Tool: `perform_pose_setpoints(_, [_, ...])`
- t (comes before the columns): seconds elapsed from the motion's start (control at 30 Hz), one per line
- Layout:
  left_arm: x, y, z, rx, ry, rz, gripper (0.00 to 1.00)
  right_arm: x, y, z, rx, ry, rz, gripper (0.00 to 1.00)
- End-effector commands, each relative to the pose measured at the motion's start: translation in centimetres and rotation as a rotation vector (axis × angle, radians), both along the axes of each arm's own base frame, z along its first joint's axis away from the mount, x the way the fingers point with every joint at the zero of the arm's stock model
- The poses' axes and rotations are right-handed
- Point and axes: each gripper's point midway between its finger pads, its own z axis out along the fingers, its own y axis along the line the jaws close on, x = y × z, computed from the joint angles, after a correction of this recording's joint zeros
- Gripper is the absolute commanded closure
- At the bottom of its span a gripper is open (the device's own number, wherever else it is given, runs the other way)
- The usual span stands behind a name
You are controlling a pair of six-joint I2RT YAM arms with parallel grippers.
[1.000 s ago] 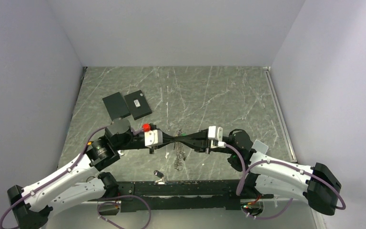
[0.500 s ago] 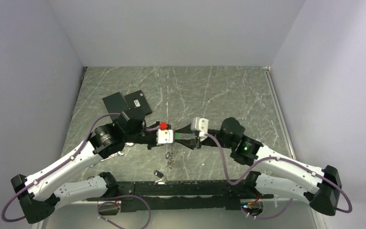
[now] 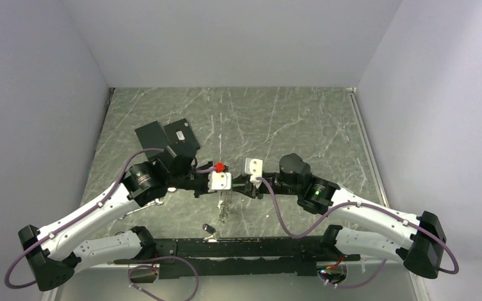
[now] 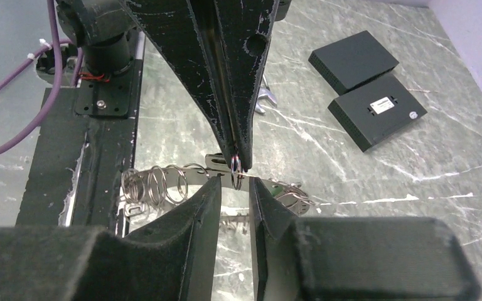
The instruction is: Put the keys on the keyring
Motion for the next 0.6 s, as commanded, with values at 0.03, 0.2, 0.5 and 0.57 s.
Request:
perform_pose_setpoints(0.03, [0.2, -0.6, 3.2, -0.090, -0.068, -0.008, 1.00, -0.1, 0.7, 2.3, 0.073, -0.043, 0.026, 0.75])
perform_pose_setpoints(0.2, [0.3, -0.5, 3.2, -0.085, -0.070, -0.005, 1.00, -0.1, 1.1, 3.4, 0.115, -0.059, 0.035, 0.77])
perform_pose_setpoints(0.5, [0.1, -0.5, 3.4, -0.104, -0.069, -0.005, 1.00, -0.4, 1.7, 2.7, 0.102, -0.046, 0.067, 1.00])
perform_pose_setpoints(0.57, [0.1, -0.5, 3.6, -0.111, -0.074, -0.002, 1.00, -0.6, 1.8, 2.3, 0.094, -0.047, 0.081, 1.00])
